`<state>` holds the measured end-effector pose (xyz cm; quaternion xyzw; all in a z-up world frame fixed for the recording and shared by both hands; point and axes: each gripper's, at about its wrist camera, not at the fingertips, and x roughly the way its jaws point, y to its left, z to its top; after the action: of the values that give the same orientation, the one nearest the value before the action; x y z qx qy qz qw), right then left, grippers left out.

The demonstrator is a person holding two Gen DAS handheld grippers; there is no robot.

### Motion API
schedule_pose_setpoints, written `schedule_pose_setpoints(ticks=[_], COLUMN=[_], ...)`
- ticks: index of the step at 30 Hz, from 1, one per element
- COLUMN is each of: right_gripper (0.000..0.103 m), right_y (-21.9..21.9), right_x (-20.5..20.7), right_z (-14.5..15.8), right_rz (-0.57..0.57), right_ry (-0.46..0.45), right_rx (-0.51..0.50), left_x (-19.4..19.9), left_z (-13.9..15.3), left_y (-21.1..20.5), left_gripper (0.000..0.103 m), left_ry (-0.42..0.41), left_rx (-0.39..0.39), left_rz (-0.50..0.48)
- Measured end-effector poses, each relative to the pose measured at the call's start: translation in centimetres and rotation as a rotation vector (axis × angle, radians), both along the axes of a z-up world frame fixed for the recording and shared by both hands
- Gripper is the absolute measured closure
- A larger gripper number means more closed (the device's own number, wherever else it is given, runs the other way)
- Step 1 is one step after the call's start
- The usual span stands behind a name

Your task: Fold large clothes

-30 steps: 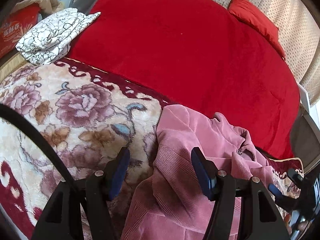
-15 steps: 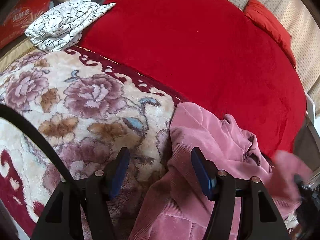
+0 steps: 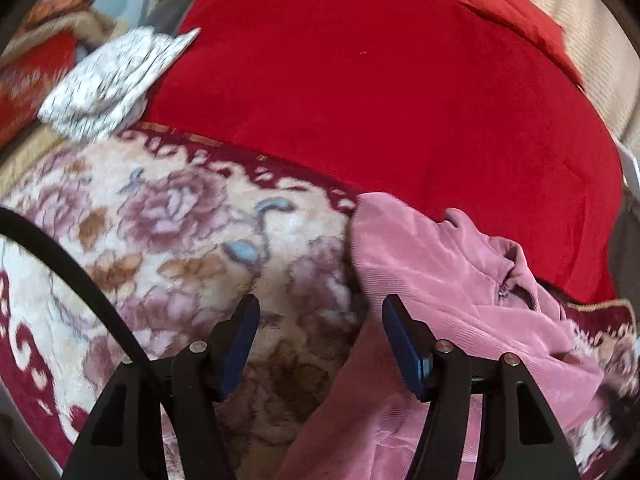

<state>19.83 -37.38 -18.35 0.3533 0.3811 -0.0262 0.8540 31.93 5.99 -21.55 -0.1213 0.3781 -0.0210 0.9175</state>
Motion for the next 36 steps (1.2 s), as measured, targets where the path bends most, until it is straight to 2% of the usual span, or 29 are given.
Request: schedule_pose_setpoints(ticks=[1, 2, 3, 4, 5, 6, 7, 8, 9, 10, 11, 12, 13, 14, 16, 17, 19, 20, 21, 22, 25, 27, 29, 32, 34, 36], right_gripper=[0.082, 0.074, 0.048, 0.030, 0.020, 0.021, 0.022, 0.028, 0.041, 0.047, 0.061, 0.066, 0.066, 0.066, 0.066, 0.066, 0.066, 0.066, 0.065, 0.066, 0.066, 0.066, 0.065, 0.065, 0.064, 0.063], right_y=[-0.3, -0.8, -1.3, -1.8, -2.1, -2.2, -2.0, -1.5, -0.7, 0.0, 0.4, 1.1, 1.7, 2.2, 3.5, 4.4, 6.2, 6.7, 7.0, 7.0, 5.7, 4.2, 2.9, 3.1, 3.9, 4.4], right_x=[-0.1, -0.2, -0.5, -0.7, -1.1, -1.4, -1.2, -0.8, -0.3, 0.0, 0.5, 1.5, 2.3, 3.1, 5.5, 6.3, 6.7, 6.8, 6.9, 7.0, 6.6, 6.3, 5.7, 6.2, 7.0, 6.5], right_z=[0.5, 1.0, 1.5, 1.8, 2.1, 2.4, 2.8, 3.0, 3.0, 2.9, 2.6, 1.9, 1.1, 0.1, -2.7, -3.7, -3.4, -3.0, -2.7, -2.6, -2.4, -2.3, -1.8, -2.4, -4.0, -4.1], right_rz=[-0.013, -0.025, -0.037, -0.051, -0.067, -0.072, -0.054, -0.027, 0.011, 0.038, 0.062, 0.100, 0.125, 0.145, 0.238, 0.274, 0.296, 0.332, 0.379, 0.385, 0.286, 0.234, 0.198, 0.235, 0.278, 0.277], right_ry=[-0.028, -0.060, -0.096, -0.123, -0.158, -0.209, -0.221, -0.215, -0.212, -0.206, -0.193, -0.158, -0.123, -0.087, 0.026, 0.052, -0.005, -0.038, -0.087, -0.101, -0.102, -0.117, -0.152, -0.120, -0.037, -0.022], right_rx=[-0.009, -0.017, -0.030, -0.041, -0.041, -0.039, -0.058, -0.089, -0.124, -0.136, -0.142, -0.154, -0.165, -0.165, -0.126, -0.114, -0.198, -0.186, -0.115, -0.090, -0.181, -0.169, -0.151, -0.162, -0.157, -0.166], left_x=[-0.2, -0.4, -0.7, -1.0, -1.4, -1.7, -1.8, -1.7, -1.4, -0.9, -0.1, 0.7, 1.8, 2.6, 3.8, 4.1, 4.3, 4.4, 4.5, 4.7, 5.2, 4.8, 3.9, 2.2, 1.2, 0.8], left_z=[0.2, 0.5, 0.8, 1.1, 1.4, 1.5, 1.6, 1.3, 0.9, 0.3, -0.7, -1.7, -3.2, -4.2, -5.1, -5.0, -4.1, -3.6, -3.4, -3.5, -4.2, -3.6, -2.2, -0.6, 0.0, -0.2], left_y=[-0.6, -1.4, -2.1, -2.9, -3.8, -4.6, -5.4, -6.3, -6.9, -7.5, -8.0, -8.2, -8.1, -7.8, -6.3, -5.6, -4.7, -4.2, -3.6, -2.7, -0.4, -0.1, -0.4, -1.2, -2.3, -3.1], left_gripper=[0.039, 0.039, 0.038, 0.038, 0.034, 0.029, 0.027, 0.027, 0.027, 0.027, 0.027, 0.027, 0.027, 0.027, 0.027, 0.027, 0.034, 0.044, 0.048, 0.048, 0.048, 0.048, 0.048, 0.047, 0.040, 0.036], left_ry=[-0.016, -0.038, -0.060, -0.086, -0.114, -0.136, -0.154, -0.160, -0.145, -0.116, -0.071, -0.032, 0.023, 0.055, 0.096, 0.103, 0.077, 0.053, 0.048, 0.058, 0.131, 0.120, 0.069, -0.009, -0.049, -0.045], left_rx=[0.013, 0.023, 0.033, 0.047, 0.068, 0.086, 0.103, 0.128, 0.158, 0.201, 0.269, 0.331, 0.401, 0.415, 0.343, 0.317, 0.363, 0.418, 0.456, 0.455, 0.325, 0.309, 0.320, 0.269, 0.246, 0.263], left_rz=[-0.020, -0.051, -0.078, -0.104, -0.133, -0.155, -0.175, -0.193, -0.202, -0.202, -0.191, -0.174, -0.153, -0.145, -0.133, -0.118, -0.055, -0.003, 0.041, 0.069, 0.072, 0.085, 0.095, 0.042, -0.029, -0.073])
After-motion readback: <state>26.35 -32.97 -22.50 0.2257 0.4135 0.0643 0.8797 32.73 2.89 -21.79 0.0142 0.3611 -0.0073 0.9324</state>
